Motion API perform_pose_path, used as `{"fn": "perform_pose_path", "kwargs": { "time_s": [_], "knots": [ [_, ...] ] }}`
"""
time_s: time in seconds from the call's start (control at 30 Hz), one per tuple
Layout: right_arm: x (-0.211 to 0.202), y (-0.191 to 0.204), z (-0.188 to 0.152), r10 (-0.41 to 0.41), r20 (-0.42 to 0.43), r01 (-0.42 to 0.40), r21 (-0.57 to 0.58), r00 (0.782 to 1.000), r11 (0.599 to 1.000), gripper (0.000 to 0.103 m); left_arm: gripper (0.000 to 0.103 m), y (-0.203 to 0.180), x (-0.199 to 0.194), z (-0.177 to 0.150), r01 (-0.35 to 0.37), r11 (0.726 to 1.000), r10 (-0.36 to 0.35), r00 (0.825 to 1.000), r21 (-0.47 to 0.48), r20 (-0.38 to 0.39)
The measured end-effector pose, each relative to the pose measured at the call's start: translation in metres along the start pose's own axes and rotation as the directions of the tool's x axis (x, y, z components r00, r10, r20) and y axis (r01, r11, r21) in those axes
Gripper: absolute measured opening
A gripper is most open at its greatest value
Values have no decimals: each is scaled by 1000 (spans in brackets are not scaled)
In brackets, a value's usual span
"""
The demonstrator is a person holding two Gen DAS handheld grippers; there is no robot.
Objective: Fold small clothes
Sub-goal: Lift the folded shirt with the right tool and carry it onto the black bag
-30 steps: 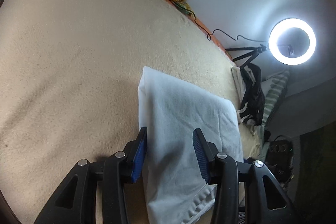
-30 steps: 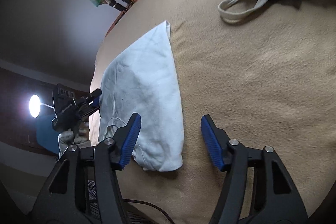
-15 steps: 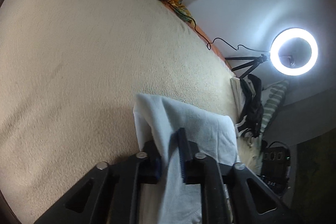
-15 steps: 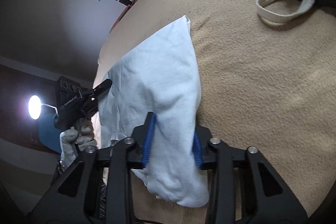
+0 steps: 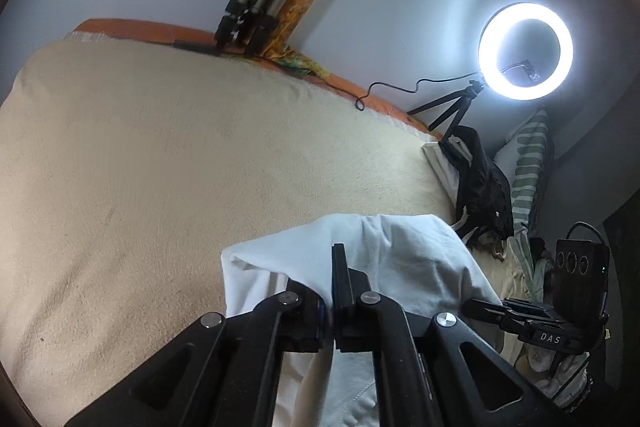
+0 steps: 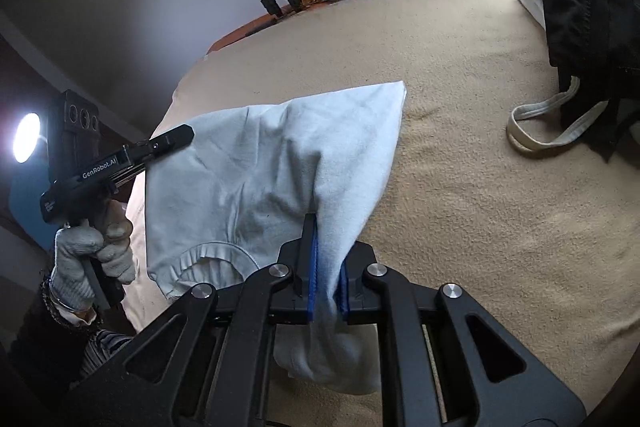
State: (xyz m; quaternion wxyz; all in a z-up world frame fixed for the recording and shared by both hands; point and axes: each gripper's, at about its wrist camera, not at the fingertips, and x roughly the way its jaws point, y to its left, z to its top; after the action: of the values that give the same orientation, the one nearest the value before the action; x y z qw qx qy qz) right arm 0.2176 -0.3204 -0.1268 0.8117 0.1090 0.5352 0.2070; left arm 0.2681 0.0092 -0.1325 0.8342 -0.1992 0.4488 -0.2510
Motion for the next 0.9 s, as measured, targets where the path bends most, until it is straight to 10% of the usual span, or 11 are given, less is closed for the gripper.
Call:
{"fn": "perform_pose_path", "kwargs": {
  "time_s": [0.07, 0.17, 0.37, 0.73, 0.9],
  "knots": [
    [4, -7, -1, 9, -21, -9, 15, 1000, 1000, 9, 3, 9, 5, -2, -9, 1000, 8, 1000, -21, -27],
    [11, -18, -2, 13, -45, -11, 51, 999, 999, 11, 47, 26, 15, -4, -46, 995, 39, 996, -93, -83],
    [8, -63, -14, 187, -54, -172, 220, 981, 960, 30, 59, 69, 6, 3, 16, 975, -22, 999, -222, -25],
    [31, -71, -30, 356, -49, -325, 310, 933, 893, 33, 54, 60, 42, 9, 178, 967, -193, 979, -182, -69],
    [36, -69, -26, 366, -52, -332, 318, 929, 888, 31, 11, 67, 47, 2, 170, 960, -195, 976, -222, -98]
  ]
}}
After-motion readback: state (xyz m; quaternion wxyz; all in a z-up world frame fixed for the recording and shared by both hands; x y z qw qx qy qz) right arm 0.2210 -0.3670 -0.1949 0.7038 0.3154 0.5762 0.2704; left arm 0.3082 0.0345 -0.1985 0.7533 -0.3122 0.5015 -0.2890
